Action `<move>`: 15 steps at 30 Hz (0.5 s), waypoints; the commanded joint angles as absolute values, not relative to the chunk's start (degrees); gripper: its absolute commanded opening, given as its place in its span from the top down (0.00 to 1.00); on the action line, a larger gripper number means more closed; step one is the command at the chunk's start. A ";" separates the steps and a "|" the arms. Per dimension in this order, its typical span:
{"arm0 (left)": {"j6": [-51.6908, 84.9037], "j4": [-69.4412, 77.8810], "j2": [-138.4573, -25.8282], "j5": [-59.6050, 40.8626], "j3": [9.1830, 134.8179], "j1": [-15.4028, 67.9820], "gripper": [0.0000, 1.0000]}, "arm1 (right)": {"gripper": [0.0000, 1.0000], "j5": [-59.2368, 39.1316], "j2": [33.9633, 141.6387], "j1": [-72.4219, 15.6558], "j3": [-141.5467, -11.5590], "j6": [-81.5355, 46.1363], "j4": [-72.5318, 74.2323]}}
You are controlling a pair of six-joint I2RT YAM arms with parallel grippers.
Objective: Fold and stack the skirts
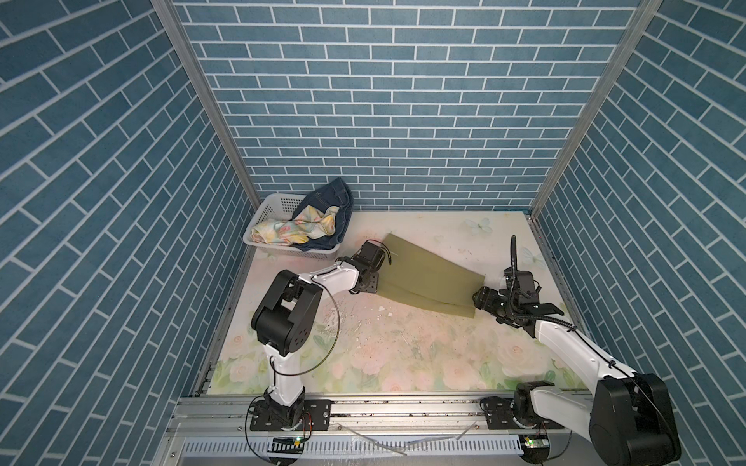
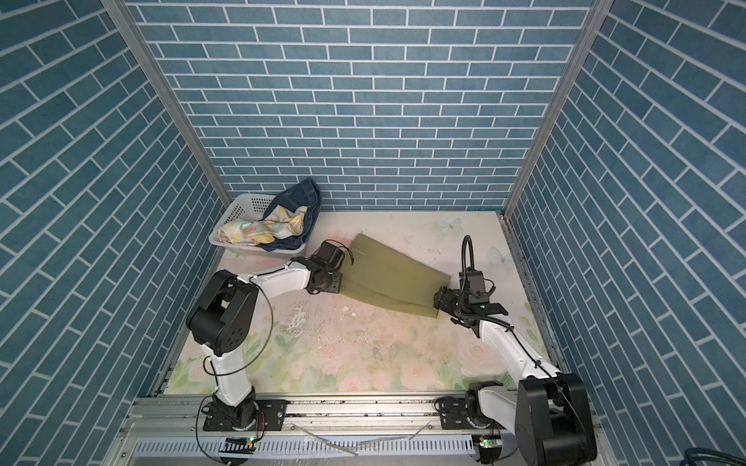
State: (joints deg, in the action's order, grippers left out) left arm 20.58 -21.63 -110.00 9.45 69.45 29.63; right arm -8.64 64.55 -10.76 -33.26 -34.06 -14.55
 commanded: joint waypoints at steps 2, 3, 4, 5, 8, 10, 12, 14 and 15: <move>20.13 -20.67 -111.85 7.43 70.87 29.46 0.85 | 0.21 -9.14 62.44 -10.99 -33.16 -34.63 -16.57; 20.37 -20.27 -111.80 7.44 70.27 29.53 0.98 | 0.21 -8.90 62.15 -11.04 -33.35 -34.55 -17.02; 20.49 -20.30 -111.49 7.47 69.67 29.51 1.00 | 0.21 -8.86 61.92 -11.01 -33.45 -34.46 -17.32; 20.43 -20.39 -110.96 7.47 68.97 29.52 1.00 | 0.21 -8.71 61.79 -11.01 -33.64 -34.32 -17.61; 21.06 -20.01 -107.66 7.31 65.18 29.53 1.00 | 0.21 -8.45 62.28 -11.01 -34.08 -33.62 -18.24; 21.90 -18.98 -104.90 6.28 61.68 29.64 1.00 | 0.21 -8.44 62.77 -11.01 -34.00 -33.51 -18.23; 23.23 -17.85 -102.10 5.62 57.57 30.09 1.00 | 0.21 -8.52 63.05 -11.03 -33.48 -33.70 -17.52; 24.51 -16.66 -99.67 4.96 53.57 31.03 1.00 | 0.22 -9.08 63.36 -11.07 -32.99 -33.98 -16.77; 25.37 -16.12 -98.48 4.71 51.59 31.64 1.00 | 0.22 -9.35 63.67 -11.15 -32.96 -34.09 -16.61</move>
State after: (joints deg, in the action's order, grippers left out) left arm 22.72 -16.43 -101.01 6.00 56.12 30.30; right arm -8.73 63.05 -10.83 -33.26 -34.06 -16.47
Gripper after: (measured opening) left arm 0.052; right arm 0.785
